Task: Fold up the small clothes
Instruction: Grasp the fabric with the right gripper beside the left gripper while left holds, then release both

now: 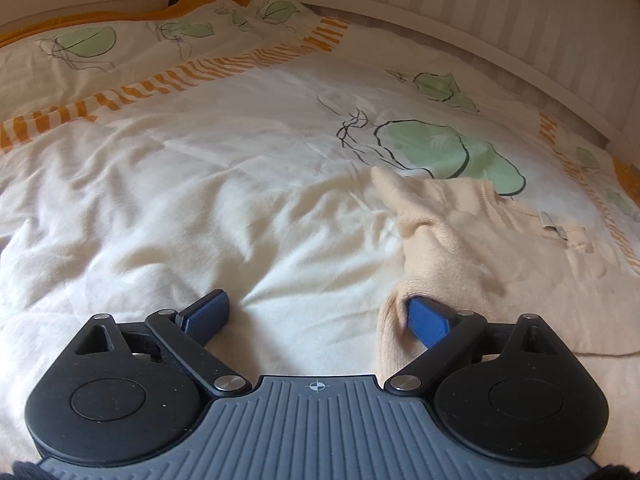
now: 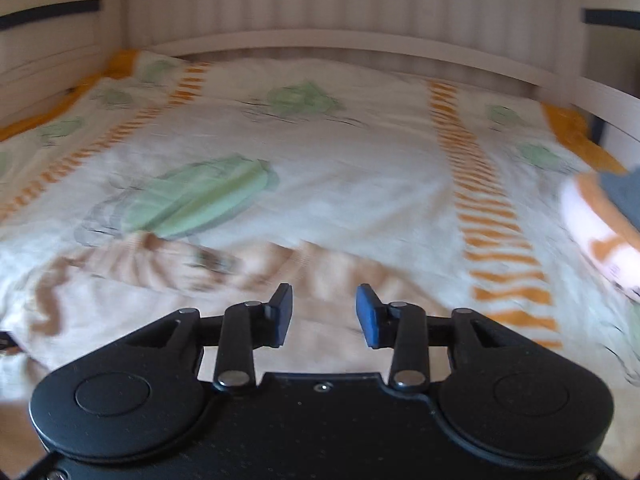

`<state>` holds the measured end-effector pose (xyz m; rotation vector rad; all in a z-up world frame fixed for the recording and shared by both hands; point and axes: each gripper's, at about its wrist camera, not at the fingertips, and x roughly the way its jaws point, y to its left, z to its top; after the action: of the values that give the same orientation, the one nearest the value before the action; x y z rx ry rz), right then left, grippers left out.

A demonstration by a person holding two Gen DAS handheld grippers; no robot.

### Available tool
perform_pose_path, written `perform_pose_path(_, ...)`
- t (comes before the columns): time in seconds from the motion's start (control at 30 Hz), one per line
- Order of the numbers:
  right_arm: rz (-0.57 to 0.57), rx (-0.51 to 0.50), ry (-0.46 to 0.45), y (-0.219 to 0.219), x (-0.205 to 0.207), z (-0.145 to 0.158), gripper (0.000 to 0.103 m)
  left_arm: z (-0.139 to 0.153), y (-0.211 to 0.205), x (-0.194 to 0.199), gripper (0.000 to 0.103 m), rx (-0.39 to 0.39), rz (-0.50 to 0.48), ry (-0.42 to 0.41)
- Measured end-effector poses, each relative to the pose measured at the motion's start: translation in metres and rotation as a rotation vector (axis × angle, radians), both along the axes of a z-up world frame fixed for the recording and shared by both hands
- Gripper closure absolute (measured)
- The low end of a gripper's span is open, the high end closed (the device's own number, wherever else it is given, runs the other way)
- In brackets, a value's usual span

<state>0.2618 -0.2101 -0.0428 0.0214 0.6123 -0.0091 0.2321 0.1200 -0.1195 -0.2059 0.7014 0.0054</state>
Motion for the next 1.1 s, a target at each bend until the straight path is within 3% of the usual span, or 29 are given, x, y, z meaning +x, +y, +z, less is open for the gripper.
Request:
perform_pose_path(0.2, 0.293, 0.087, 0.004, 0.079, 0.029, 0.014, 0.055, 0.005, 0.017, -0.011, 0.012, -0.093, 0.033, 0.009)
perform_pose_path(0.3, 0.453, 0.142, 0.058, 0.119, 0.053, 0.011, 0.055, 0.006, 0.011, -0.012, 0.012, -0.050, 0.020, -0.004)
perform_pose_path(0.4, 0.565, 0.132, 0.099, 0.155, 0.076, 0.006, 0.055, 0.010, -0.004, -0.017, 0.012, 0.033, -0.009, -0.052)
perform_pose_path(0.5, 0.619, 0.163, 0.143, 0.179, 0.103, 0.000, 0.055, 0.013, -0.013, -0.019, 0.012, 0.057, -0.044, -0.080)
perform_pose_path(0.63, 0.684, 0.171, 0.206, 0.200, 0.133, -0.009, 0.055, -0.003, -0.011, -0.011, 0.012, -0.012, -0.038, -0.003)
perform_pose_path(0.77, 0.764, 0.081, 0.265, 0.223, 0.143, -0.020, 0.055, -0.004, -0.006, -0.011, 0.012, -0.057, -0.002, -0.013)
perform_pose_path(0.9, 0.791, 0.025, 0.307, 0.235, 0.152, -0.030, 0.055, -0.004, -0.007, -0.013, 0.012, -0.047, 0.005, -0.018)
perform_pose_path(1.1, 0.823, 0.025, 0.376, 0.235, 0.165, -0.041, 0.055, -0.003, -0.009, -0.013, 0.012, -0.040, 0.015, -0.021)
